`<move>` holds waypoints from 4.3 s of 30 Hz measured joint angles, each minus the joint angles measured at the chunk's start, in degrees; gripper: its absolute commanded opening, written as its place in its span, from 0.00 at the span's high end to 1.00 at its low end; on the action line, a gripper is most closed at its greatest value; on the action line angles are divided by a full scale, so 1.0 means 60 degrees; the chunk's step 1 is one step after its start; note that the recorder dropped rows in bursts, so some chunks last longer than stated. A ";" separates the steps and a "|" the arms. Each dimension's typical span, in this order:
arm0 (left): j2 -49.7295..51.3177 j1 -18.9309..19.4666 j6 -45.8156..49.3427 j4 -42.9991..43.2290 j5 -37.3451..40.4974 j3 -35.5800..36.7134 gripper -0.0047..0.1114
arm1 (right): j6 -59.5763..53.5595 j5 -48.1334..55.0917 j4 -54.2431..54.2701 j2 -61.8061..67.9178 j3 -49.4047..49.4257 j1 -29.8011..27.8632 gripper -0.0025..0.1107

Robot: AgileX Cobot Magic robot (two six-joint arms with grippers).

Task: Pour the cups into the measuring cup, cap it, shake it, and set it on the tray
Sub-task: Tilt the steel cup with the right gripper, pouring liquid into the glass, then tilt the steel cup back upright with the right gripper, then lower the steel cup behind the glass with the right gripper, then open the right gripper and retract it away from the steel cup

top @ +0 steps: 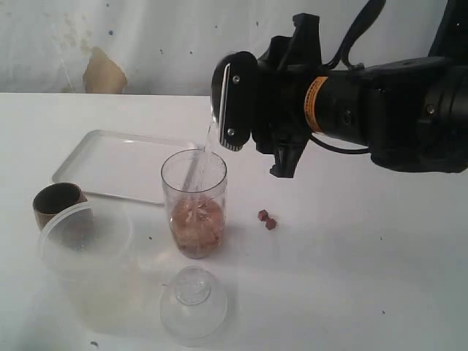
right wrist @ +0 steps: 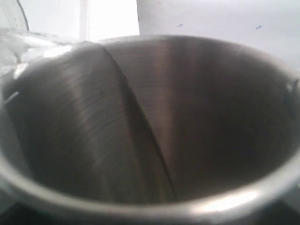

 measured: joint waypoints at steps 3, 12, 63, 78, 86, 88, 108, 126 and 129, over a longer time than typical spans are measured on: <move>0.0000 0.0000 0.0000 0.0000 0.0000 0.0000 0.96 | 0.0250 -0.0014 0.0000 0.0000 0.0000 0.0000 0.98; 0.0000 0.0000 0.0000 0.0000 0.0000 0.0000 0.96 | 0.2452 -0.0149 0.0000 0.0000 0.0000 0.0000 0.98; 0.0000 0.0000 0.0000 0.0000 0.0000 0.0000 0.96 | 0.4669 -1.0666 0.3422 0.9589 -0.7530 -0.3980 0.98; 0.0000 0.0000 0.0000 0.0000 0.0000 0.0000 0.96 | 0.4692 -1.0657 0.3282 1.0157 -0.7549 -0.3980 0.98; 0.0000 0.0000 0.0000 0.0000 0.0000 0.0000 0.96 | 0.4872 -1.0727 0.3247 1.0157 -0.7549 -0.3980 0.73; 0.0000 0.0000 0.0000 0.0000 0.0000 0.0000 0.96 | 0.4942 -1.0783 0.3225 1.0173 -0.7549 -0.3980 0.57; 0.0000 0.0000 0.0000 0.0000 0.0000 0.0000 0.96 | 0.8042 -1.0725 0.1163 0.9928 -0.7569 -0.4211 0.13; 0.0000 0.0000 0.0000 0.0000 0.0000 0.0000 0.96 | 1.2824 -1.3279 -0.2234 0.9453 -0.7551 -0.5751 0.55; 0.0000 0.0000 0.0000 0.0000 0.0000 0.0000 0.96 | 1.3125 -1.3718 -0.2251 0.9275 -0.7530 -0.6092 0.68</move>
